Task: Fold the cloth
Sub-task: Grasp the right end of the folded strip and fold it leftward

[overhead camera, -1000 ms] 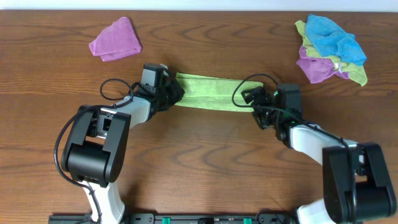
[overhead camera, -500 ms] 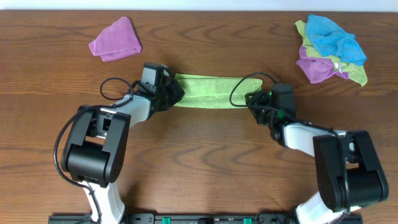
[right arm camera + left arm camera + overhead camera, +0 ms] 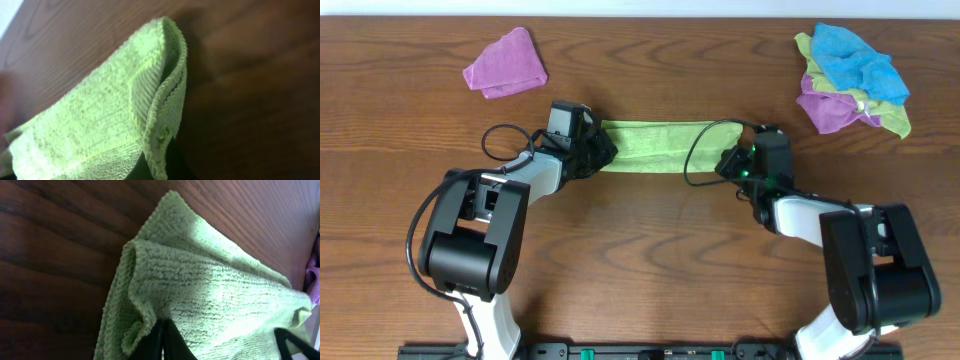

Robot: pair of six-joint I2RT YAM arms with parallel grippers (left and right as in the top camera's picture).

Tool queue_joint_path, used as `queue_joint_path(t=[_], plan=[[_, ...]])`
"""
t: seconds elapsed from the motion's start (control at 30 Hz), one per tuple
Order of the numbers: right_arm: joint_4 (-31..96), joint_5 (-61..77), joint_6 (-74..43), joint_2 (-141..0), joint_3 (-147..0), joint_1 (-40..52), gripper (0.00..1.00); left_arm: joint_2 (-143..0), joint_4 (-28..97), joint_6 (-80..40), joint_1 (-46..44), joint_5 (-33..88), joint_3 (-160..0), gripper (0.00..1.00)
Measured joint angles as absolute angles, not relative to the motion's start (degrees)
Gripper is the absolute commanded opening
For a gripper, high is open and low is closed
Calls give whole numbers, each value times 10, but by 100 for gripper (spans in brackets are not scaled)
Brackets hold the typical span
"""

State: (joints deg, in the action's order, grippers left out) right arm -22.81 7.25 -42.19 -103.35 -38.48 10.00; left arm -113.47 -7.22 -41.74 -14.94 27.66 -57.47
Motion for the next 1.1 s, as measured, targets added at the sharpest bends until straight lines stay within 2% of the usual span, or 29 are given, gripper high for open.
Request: queue_joint_path(t=[0.2,0.37,0.8,1.1], plan=[[-118,72,-345,-997,-459,121,1,-1135,-65,-417,-149,283,-578,5],[-76,72,-299,-977,-521,152,1,-1135,-60,-415,-150,283,-582,5],[-66,67,-256,-977,-556,273,1,-1135,-56,-407,-150,286,-585,6],[-66,64,-250,-977,-556,292,1,-1133,-17,-374,-147,296,-602,6]])
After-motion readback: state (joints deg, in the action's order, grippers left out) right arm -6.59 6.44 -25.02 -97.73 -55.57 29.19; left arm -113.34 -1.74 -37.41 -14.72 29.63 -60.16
